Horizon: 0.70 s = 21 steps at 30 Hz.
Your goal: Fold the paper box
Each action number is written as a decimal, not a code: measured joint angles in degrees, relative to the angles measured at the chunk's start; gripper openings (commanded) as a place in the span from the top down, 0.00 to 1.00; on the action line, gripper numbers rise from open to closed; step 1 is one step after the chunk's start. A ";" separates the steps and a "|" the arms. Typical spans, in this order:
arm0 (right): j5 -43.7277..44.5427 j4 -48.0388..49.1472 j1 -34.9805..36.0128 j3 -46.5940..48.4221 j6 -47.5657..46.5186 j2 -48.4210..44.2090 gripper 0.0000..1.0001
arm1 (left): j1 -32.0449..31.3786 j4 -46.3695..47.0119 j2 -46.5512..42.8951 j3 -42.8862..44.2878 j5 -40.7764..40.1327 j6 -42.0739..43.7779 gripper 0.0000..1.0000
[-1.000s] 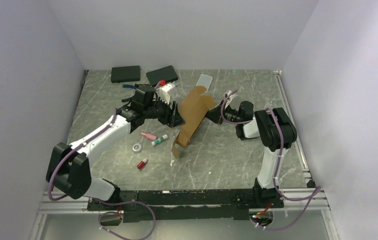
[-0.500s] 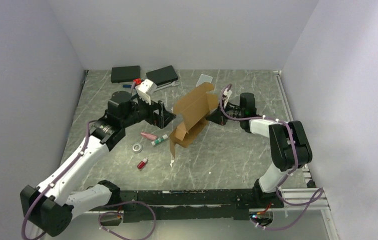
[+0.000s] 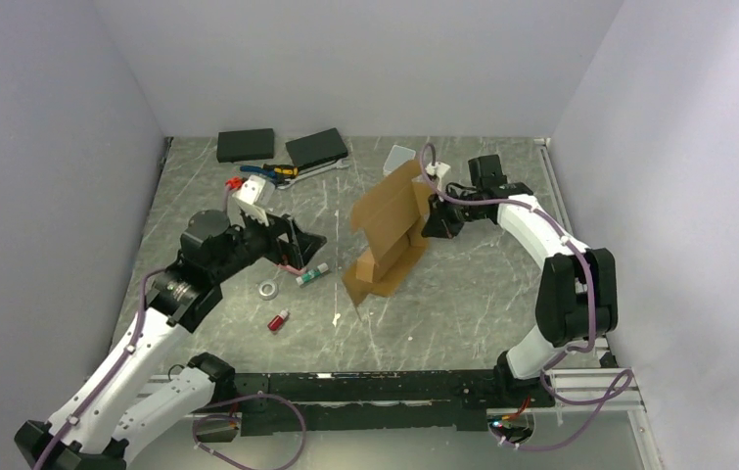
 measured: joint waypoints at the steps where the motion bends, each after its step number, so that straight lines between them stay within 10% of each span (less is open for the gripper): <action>1: 1.60 -3.69 0.00 1.05 -1.73 -0.13 1.00 | -0.02 -0.04 -0.79 -0.76 -0.04 -0.57 0.01; 10: 18.53 -24.92 0.00 2.05 -9.33 -3.21 1.00 | -0.02 1.86 -3.65 -12.59 0.96 -8.39 0.00; 21: 30.62 -27.08 0.00 0.94 -9.53 0.98 0.95 | 0.02 6.03 -0.55 -17.14 3.41 -14.45 0.01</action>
